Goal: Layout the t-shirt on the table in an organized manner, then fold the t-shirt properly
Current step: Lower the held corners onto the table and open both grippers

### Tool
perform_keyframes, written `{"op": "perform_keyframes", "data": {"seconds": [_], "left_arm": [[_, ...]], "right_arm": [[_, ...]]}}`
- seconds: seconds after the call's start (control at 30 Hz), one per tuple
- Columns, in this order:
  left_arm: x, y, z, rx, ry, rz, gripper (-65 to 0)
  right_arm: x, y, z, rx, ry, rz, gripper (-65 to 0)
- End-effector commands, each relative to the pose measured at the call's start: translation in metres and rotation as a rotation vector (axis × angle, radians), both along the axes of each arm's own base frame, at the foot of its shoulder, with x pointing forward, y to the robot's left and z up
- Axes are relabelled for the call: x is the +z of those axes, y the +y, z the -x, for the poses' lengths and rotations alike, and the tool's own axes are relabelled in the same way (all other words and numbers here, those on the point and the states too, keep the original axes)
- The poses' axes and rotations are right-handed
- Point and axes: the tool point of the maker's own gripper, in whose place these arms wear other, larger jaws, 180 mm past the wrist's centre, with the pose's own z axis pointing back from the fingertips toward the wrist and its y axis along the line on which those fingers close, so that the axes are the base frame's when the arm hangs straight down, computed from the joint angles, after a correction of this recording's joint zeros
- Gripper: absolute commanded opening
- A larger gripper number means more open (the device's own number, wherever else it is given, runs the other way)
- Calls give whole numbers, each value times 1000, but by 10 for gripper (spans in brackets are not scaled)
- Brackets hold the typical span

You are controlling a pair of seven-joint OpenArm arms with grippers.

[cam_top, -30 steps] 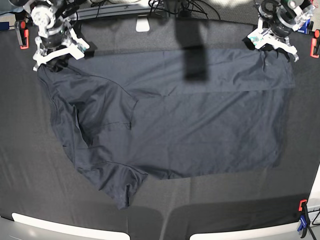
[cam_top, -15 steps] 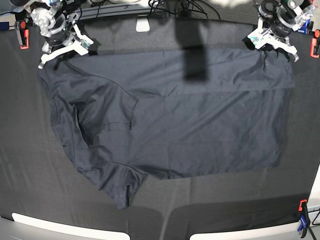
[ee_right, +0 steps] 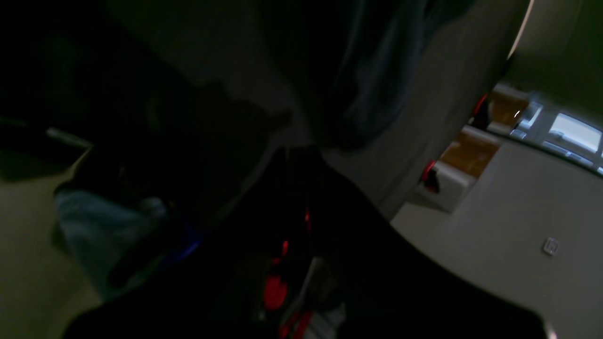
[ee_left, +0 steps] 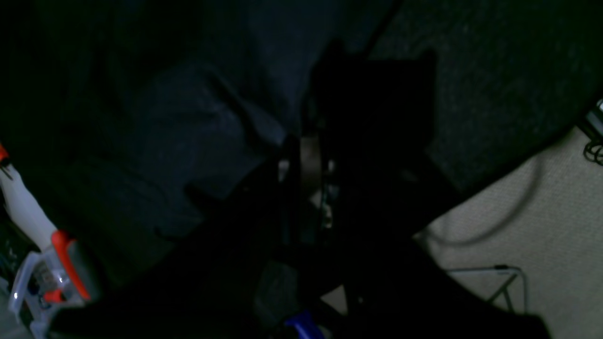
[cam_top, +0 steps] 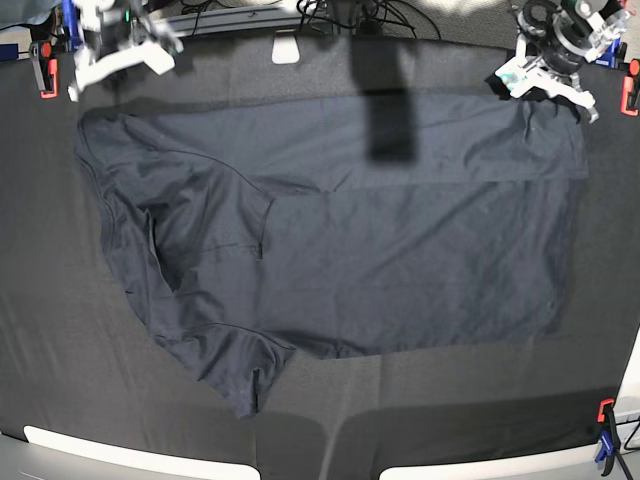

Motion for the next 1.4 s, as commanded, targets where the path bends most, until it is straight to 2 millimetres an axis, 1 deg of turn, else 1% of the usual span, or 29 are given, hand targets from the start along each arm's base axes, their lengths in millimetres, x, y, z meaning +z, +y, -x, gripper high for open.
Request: {"op": "perform_keyframes", "data": {"seconds": [0.0, 0.1, 0.2, 0.3, 0.33, 0.4, 0.43, 0.47, 0.5, 0.53, 0.77, 0.9, 0.97, 1.0, 1.03, 1.13, 1.3, 1.37], "left_arm": [[4, 2, 0, -8, -7, -8, -650], [5, -2, 0, -19, -15, 9, -650], [9, -9, -3, -41, -41, 45, -650], [10, -12, -4, -47, -48, 56, -650], [10, -12, -4, -47, -48, 55, -650], [9, -11, -4, -46, -47, 54, -650], [9, -11, -4, -45, -46, 53, -650], [9, -11, -4, -46, -46, 52, -650], [9, -11, -4, -45, -46, 53, -650], [9, -11, -4, -46, -46, 53, -650], [9, -11, -4, -46, -47, 53, -650], [9, -11, -4, -46, -47, 53, -650], [9, -11, -4, -46, -46, 53, -650], [9, -11, -4, -46, -46, 53, -650], [9, -11, -4, -46, -46, 53, -650], [9, -11, -4, -45, -46, 53, -650], [9, -11, -4, -43, -44, 50, -650], [8, -8, -3, -37, -37, 40, -650]], "right_arm": [[11, -1, -4, 21, -49, 16, -650], [19, 1, -6, 47, -102, 33, -650], [16, 0, -9, 9, -94, 6, -650], [14, 2, -22, -39, -114, -38, -650], [13, 6, -28, -47, -122, -64, -638], [9, 19, -37, -30, -118, -125, -480], [7, 25, -42, -10, -122, -149, -415], [6, 31, -47, 4, -122, -178, -370], [4, 35, -50, 13, -124, -196, -350], [3, 36, -54, 10, -128, -203, -350], [-13, 23, -78, -28, -58, -208, -350], [-8, 15, -99, -35, -100, -188, -351], [-8, 15, -102, -27, -95, -184, -363], [-9, 16, -100, -22, -84, -182, -397], [-11, 14, -97, -27, -65, -170, -452], [-15, 7, -85, -56, -34, -138, -644], [-14, 5, -74, -29, -30, -90, -650], [-10, 2, -64, -33, -20, -46, -650]]}}
